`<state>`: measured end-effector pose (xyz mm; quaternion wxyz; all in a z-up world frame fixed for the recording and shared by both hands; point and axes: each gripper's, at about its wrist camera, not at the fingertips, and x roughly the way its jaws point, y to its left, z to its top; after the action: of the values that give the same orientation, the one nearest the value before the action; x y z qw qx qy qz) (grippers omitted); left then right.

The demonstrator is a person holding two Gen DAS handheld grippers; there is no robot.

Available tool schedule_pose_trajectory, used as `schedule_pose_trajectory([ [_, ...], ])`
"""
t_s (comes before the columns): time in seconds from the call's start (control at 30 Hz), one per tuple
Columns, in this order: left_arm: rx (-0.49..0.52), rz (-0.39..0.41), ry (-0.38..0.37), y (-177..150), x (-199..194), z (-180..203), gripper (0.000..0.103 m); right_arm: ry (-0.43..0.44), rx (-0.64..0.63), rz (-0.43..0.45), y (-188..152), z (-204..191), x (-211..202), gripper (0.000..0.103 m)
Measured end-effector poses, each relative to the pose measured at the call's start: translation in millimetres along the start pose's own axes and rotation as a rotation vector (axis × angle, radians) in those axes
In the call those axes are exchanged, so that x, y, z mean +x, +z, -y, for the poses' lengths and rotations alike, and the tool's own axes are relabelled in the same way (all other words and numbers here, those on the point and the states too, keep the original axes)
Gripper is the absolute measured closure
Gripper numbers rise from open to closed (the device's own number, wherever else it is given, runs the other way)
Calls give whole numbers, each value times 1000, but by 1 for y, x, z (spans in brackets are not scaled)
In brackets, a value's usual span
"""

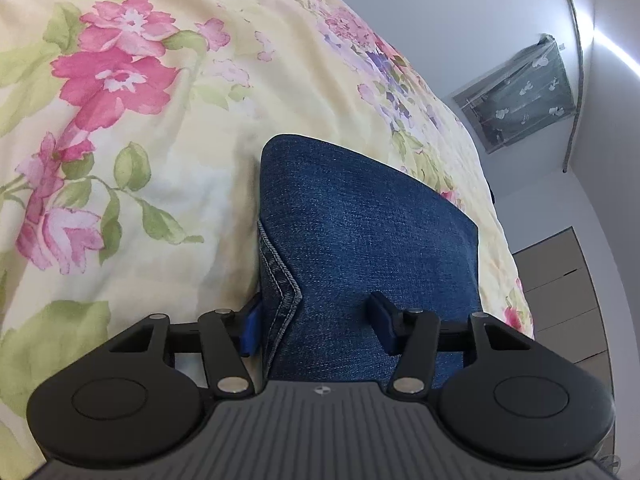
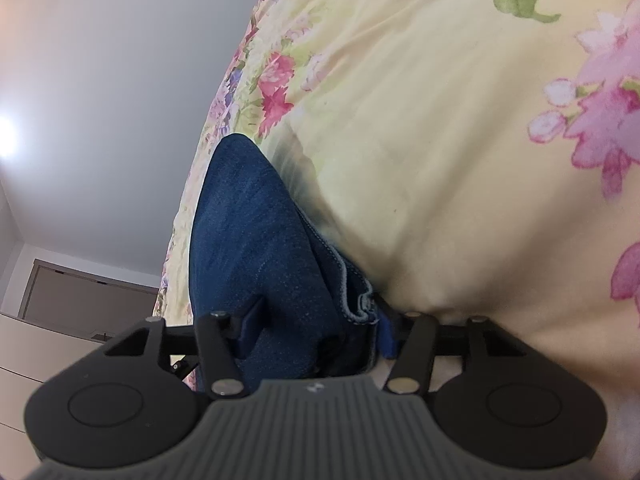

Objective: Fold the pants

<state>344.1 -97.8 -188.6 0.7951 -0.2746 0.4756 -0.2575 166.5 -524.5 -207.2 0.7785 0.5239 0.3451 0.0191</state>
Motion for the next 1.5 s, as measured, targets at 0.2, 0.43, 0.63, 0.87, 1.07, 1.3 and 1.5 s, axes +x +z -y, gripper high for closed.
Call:
schedule_pose_trajectory([
  [0.2,35,6,23,-1,-4,7,53,-63,-118,13,-2,-28,-5,73],
  [0.43,68,27,49,2,-16,19,67,-105,-223,28,-4,-61,-18,79],
  [0.63,110,60,57,8,-41,37,74,-75,-265,47,-10,-90,-34,82],
  [0.87,144,107,105,29,-107,28,75,11,-322,36,-33,-144,-29,83],
  [1.07,168,167,190,73,-177,-10,75,119,-336,-8,-77,-190,25,83],
  [1.3,220,197,271,101,-219,-70,75,181,-343,-81,-138,-222,104,83],
  [1.5,217,136,302,92,-205,-127,75,128,-343,-156,-187,-206,149,83],
])
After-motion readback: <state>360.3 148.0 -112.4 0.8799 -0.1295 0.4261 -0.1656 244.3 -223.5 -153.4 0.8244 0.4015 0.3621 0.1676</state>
